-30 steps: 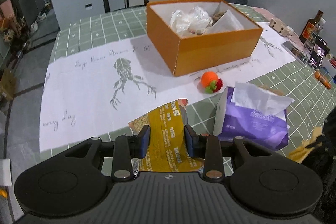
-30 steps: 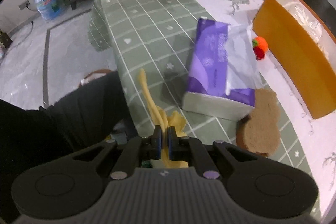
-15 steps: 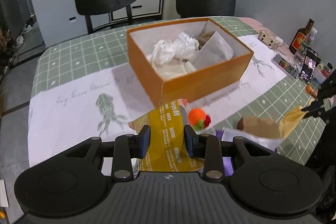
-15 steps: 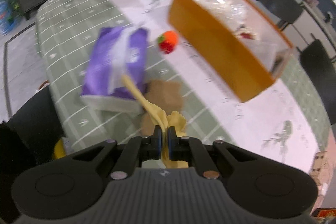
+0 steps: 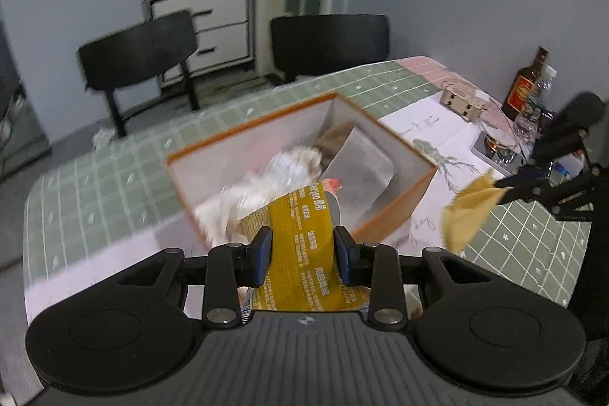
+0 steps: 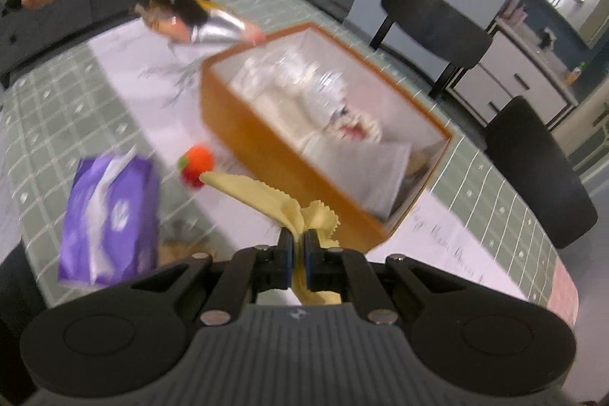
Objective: Organize soft objects
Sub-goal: 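Lift the yellow packet and yellow cloth and carry both toward the orange box, then lower the yellow packet into the box with the left tool while the right tool lowers the yellow cloth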
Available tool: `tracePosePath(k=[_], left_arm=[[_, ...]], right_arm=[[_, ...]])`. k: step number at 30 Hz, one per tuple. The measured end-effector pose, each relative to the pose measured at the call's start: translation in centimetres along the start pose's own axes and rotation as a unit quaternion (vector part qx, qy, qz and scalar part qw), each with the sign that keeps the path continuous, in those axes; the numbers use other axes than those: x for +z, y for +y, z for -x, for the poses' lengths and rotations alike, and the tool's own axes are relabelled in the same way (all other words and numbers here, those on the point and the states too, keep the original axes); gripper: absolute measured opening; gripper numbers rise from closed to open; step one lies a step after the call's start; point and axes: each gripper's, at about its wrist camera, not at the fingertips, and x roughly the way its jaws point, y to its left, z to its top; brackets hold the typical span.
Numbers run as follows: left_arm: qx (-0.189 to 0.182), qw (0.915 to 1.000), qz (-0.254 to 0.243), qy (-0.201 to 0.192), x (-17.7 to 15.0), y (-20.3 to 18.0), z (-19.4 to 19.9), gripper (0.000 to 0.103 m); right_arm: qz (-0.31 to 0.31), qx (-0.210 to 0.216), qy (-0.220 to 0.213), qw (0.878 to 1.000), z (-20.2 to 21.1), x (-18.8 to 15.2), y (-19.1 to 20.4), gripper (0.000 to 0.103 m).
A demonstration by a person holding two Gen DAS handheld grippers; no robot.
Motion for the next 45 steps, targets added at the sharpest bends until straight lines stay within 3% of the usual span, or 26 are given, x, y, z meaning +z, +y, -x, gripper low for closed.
tracePosePath(k=[7,15,28,35,41,43,45], left_arm=[[-0.004,0.9977,-0.068,0.006,2.9,-1.6,-3.8,0.039],[-0.027,0.9935,-0.106,0.032,3.2,-1.6,-8.5,0.039],[-0.026,0.9923,-0.087,0.084,2.3,1.2,-14.6,0.034],[-0.030,0.9906,-0.080,0.107,1.4,1.5,-16.5,0.032],[-0.034,0.9898,-0.073,0.118,1.0,1.4,-17.7,0.033],[-0.031,0.9899,-0.074,0.116,0.9,1.1,-17.8,0.035],[-0.028,0.9895,-0.079,0.117,0.9,0.9,-17.8,0.041]], right_arm=[[-0.011,-0.018,-0.007,1.000,-2.3,2.8,-3.4,0.003],[-0.025,-0.009,-0.012,1.000,-5.9,5.0,-6.9,0.003],[-0.029,0.042,0.011,0.999,-15.2,6.8,-5.5,0.003],[-0.033,0.068,0.029,0.997,-18.2,6.7,-4.5,0.004],[-0.062,0.068,0.042,0.995,-19.5,6.4,-5.5,0.009],[-0.071,0.064,0.040,0.995,-19.5,6.2,-5.8,0.019],[-0.077,0.057,0.036,0.995,-19.4,6.1,-6.1,0.024]])
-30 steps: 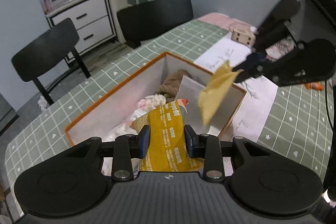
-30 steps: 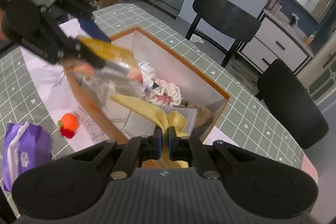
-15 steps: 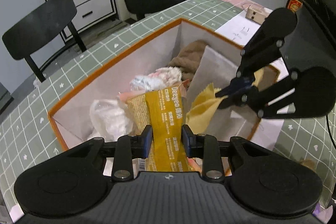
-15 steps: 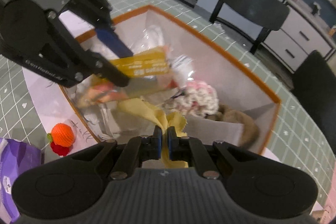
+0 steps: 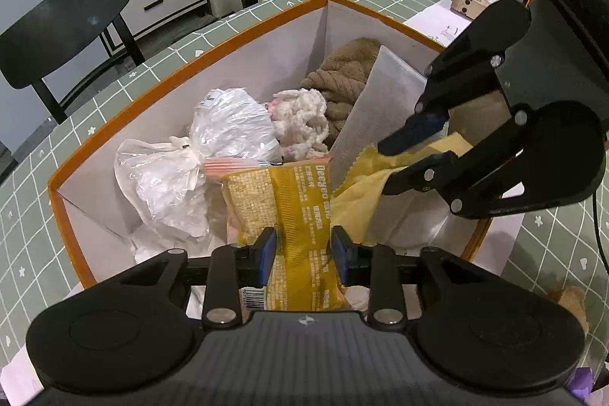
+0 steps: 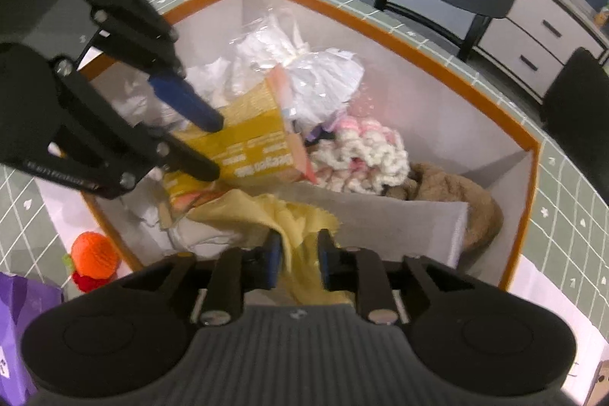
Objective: Organize soft objects
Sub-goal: 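Lower the yellow packet into the box with the left tool while the right tool lowers the yellow cloth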
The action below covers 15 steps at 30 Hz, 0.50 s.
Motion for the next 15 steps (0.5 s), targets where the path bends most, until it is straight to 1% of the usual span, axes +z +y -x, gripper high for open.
tracePosePath(k=[4,6,7,8,15], left_arm=[[-0.004,1.0000,-0.003,-0.001,0.0,-0.2,0.3,0.053],[-0.006,0.9999,0.001,-0.010,0.1,-0.3,1.0,0.057],[-0.007,0.9999,0.003,-0.015,0.2,-0.4,1.2,0.058],[-0.007,0.9998,0.005,-0.019,0.3,-0.4,1.6,0.059],[-0.001,0.9994,0.004,-0.036,0.5,-1.1,3.9,0.059]], right_arm=[[-0.005,-0.003,-0.003,1.000,0.4,-0.3,-0.3,0.026],[-0.005,-0.006,-0.007,1.000,0.9,-0.3,-0.1,0.030],[-0.005,-0.008,-0.011,1.000,1.2,-0.3,-0.1,0.034],[-0.006,-0.008,-0.015,1.000,1.5,-0.5,-0.1,0.035],[-0.002,-0.017,-0.027,0.999,3.5,-0.3,0.4,0.037]])
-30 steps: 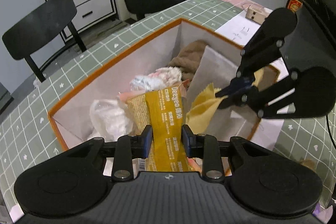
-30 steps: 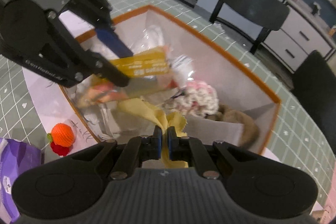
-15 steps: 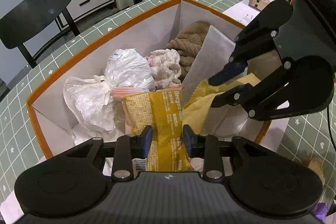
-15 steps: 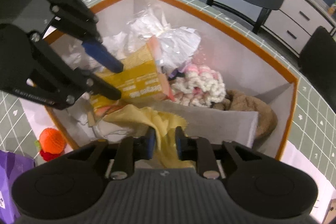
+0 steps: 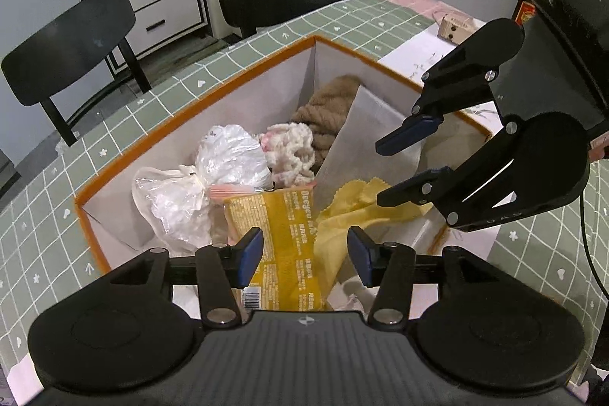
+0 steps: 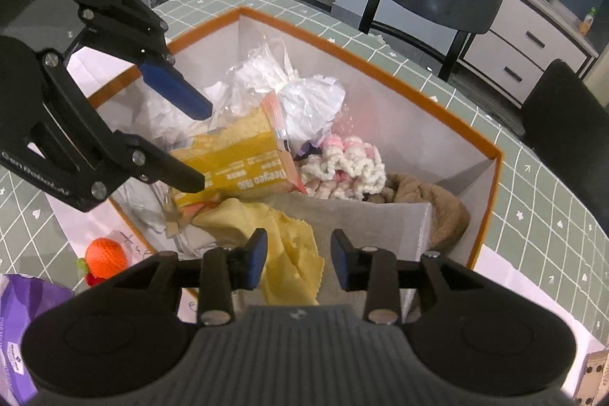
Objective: Organize soft objects
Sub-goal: 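Open both tools to release the packet and cloth into the box, then move to the knitted fruit with the left tool while the right tool grasps the brown sponge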
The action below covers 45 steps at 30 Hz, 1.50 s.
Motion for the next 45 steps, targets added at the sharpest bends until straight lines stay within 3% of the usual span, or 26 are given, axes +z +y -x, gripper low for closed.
tracePosePath(k=[30,45], left_arm=[[0.036,0.9987,-0.027,-0.026,-3.4,-4.0,8.1,0.065],[0.002,0.9994,-0.034,0.006,-7.7,-6.5,5.8,0.066]], right_arm=[[0.033,-0.027,-0.034,0.999,8.8,-1.5,4.9,0.043],[0.042,-0.006,-0.010,0.999,7.9,-5.8,7.6,0.044]])
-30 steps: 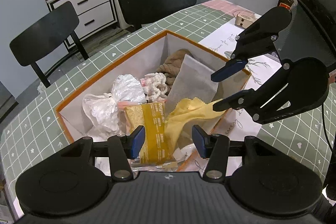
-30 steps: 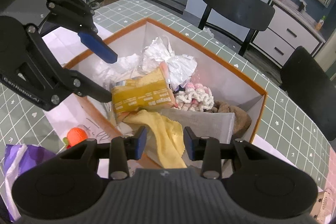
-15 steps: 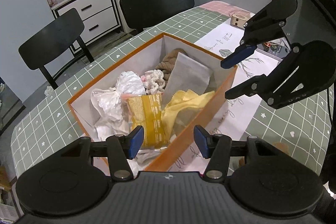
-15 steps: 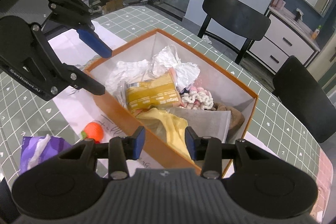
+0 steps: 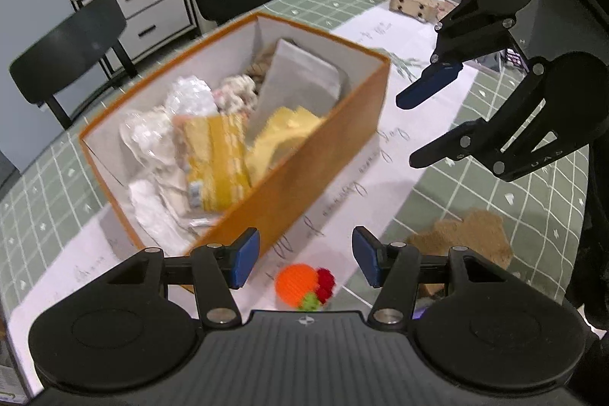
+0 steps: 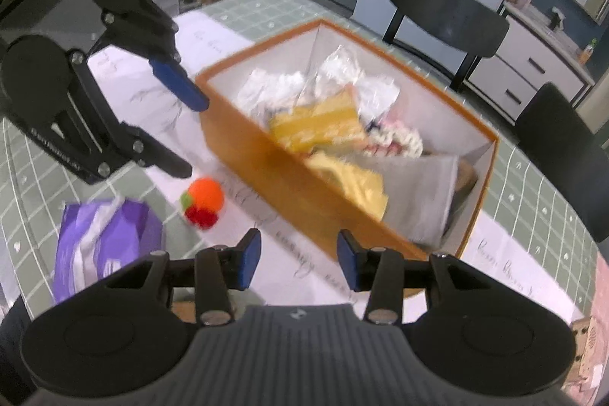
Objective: Organize soft objects
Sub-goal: 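Move to the knitted fruit with the left tool while the right tool grasps the brown sponge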
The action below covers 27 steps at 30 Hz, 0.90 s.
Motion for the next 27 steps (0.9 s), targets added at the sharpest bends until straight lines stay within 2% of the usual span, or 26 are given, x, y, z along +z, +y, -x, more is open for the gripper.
tracePosePath(k=[7,9,11,18,21,25,27], left_arm=[[-0.017,0.9998,0.003,0.010,-1.4,-0.3,-1.3,0.066],[-0.019,0.9997,0.005,0.014,-1.7,-0.4,-1.7,0.066],[-0.021,0.9996,0.008,0.019,-1.9,-0.3,-2.3,0.066],[-0.023,0.9990,0.019,0.034,-2.8,-0.3,-3.9,0.068],[-0.025,0.9986,0.022,0.041,-3.0,-0.3,-4.6,0.072],[-0.008,0.9981,0.024,0.056,-3.1,-0.1,-5.7,0.072],[-0.004,0.9978,0.027,0.060,-3.2,0.1,-6.2,0.072]], right_arm=[[0.006,0.018,0.013,1.000,-0.6,-3.4,1.5,0.046],[0.002,0.028,0.012,1.000,-0.7,-4.7,1.8,0.051],[0.000,0.028,0.013,1.000,-0.7,-5.9,2.3,0.066],[0.009,0.051,0.027,0.998,-0.8,-10.1,3.8,0.072],[0.008,0.063,0.024,0.998,-0.7,-11.2,4.3,0.074],[0.017,0.069,0.027,0.997,-1.6,-12.0,5.2,0.075],[0.022,0.068,0.031,0.997,-2.1,-12.2,5.5,0.082]])
